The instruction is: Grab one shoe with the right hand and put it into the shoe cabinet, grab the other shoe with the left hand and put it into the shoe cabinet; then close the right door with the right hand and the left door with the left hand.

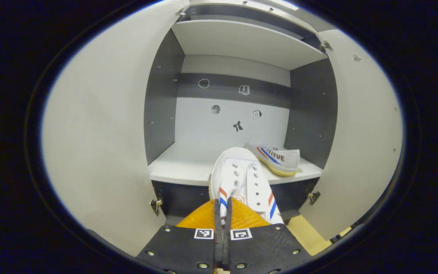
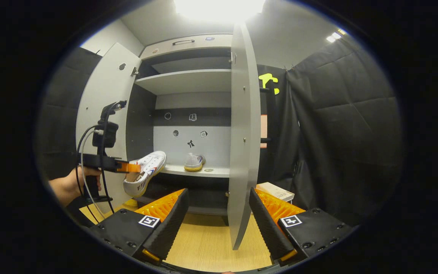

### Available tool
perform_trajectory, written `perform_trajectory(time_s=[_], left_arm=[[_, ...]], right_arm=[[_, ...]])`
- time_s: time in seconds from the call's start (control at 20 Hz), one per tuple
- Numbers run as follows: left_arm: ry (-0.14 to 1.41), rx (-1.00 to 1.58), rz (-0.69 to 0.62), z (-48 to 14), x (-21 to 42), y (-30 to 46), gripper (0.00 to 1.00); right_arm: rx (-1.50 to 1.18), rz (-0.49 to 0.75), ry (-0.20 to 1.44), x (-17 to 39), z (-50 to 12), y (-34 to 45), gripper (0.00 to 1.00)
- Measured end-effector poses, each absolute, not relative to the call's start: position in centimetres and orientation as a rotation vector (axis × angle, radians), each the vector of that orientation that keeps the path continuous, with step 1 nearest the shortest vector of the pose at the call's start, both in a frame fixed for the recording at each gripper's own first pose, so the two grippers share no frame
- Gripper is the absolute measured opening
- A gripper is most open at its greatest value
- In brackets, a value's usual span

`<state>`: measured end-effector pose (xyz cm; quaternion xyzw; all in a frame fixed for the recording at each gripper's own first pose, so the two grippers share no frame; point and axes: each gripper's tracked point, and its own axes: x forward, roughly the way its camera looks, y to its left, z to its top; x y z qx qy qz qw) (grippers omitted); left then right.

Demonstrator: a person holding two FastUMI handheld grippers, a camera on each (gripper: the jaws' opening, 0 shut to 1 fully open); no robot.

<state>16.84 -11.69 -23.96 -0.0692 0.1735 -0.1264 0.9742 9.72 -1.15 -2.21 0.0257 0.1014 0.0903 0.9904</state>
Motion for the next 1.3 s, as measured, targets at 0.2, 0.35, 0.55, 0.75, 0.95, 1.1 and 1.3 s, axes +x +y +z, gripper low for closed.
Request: perform_trajectory(time_s=[0.2, 0.35, 0.55, 0.75, 0.95, 1.1, 1.3], left_arm=[[0.316, -0.154, -0.246, -24.1, 16.9, -11.7, 0.01], [0.311, -0.172, -0.230, -24.1, 16.9, -11.6, 0.01], [0.326, -0.174, -0.200, -23.8, 16.7, -11.4, 0.01], [0.380, -0.178, -0.168, -24.4, 16.4, -11.3, 0.01], [0.440, -0.152, -0.156, -24.9, 15.8, -10.9, 0.01], [0.451, -0.152, -0.149, -25.8, 16.4, -11.2, 0.01], [0.304, -0.135, -0.157, -22.6, 16.5, -11.0, 0.16]], right_arm=[[0.054, 0.165, 0.202, 10.1, -2.7, -1.9, 0.99], [0.058, 0.158, 0.201, 10.1, -3.4, -2.2, 0.99], [0.033, 0.140, 0.212, 10.1, -4.5, -3.0, 0.99], [0.039, 0.115, 0.230, 10.3, -5.2, -4.0, 0.97], [0.033, 0.095, 0.228, 10.7, -5.5, -4.6, 0.97], [0.036, 0.093, 0.226, 10.8, -5.4, -4.6, 0.99], [0.032, 0.092, 0.207, 10.7, -4.8, -4.3, 0.99]])
